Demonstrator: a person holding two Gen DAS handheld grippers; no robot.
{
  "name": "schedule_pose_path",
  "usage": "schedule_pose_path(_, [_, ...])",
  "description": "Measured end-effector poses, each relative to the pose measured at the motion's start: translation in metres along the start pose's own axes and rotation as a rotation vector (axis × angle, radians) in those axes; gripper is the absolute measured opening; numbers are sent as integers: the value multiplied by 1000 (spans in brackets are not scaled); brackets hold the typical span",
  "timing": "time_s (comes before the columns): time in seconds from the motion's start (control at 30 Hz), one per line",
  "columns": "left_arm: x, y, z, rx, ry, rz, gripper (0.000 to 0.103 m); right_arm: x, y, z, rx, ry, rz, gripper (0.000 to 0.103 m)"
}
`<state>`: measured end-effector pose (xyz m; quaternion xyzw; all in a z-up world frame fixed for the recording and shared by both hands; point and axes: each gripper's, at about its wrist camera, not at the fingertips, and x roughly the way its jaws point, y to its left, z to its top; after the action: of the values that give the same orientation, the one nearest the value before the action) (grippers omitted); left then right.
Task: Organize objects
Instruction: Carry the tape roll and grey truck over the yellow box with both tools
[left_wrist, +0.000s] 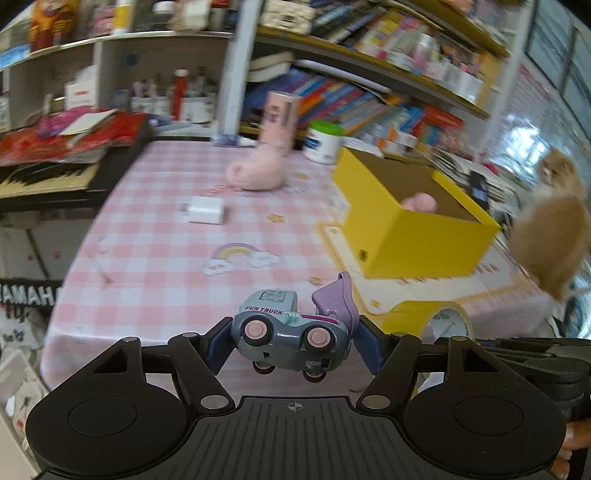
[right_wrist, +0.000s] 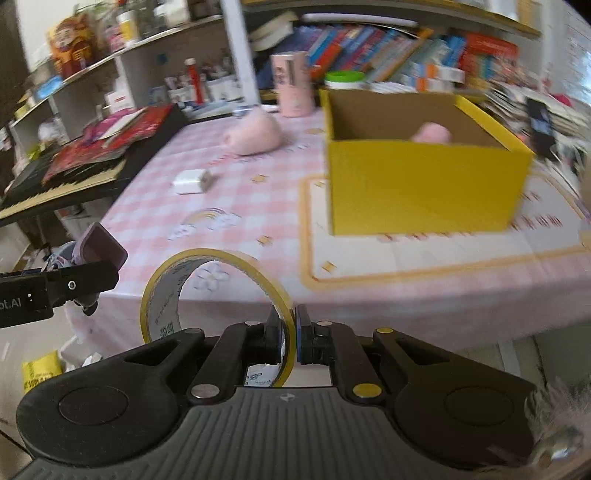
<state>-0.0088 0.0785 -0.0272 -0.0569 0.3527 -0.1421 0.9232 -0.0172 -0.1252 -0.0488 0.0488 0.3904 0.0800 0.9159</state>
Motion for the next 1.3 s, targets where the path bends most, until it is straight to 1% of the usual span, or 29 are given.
schedule_pose_path(0.1, [4,-15,-1,43,14,-39,69,-11,-15,-9,53,-8,-40,7])
schedule_pose_path(0.27, [13,-35,0,89,30,-82,69,-25,-35,-21,120,-17,-94,7])
schedule_pose_path(0.57, [29,-74,9,163,44,-155,69,-42,-68,-28,191,-32,-170,7])
schedule_pose_path(0.7, [35,-82,15,176,35,-151,69,-42,-80,-23,210,-40,-184,7])
schedule_pose_path(1.03, [57,-101,31,194,25,-151,69,-26,-103,-4,197,-17,-181,7])
schedule_pose_path(1.3, [74,-119,55,219,-20,-154,69,-13,-122,20,177,-18,-169,7])
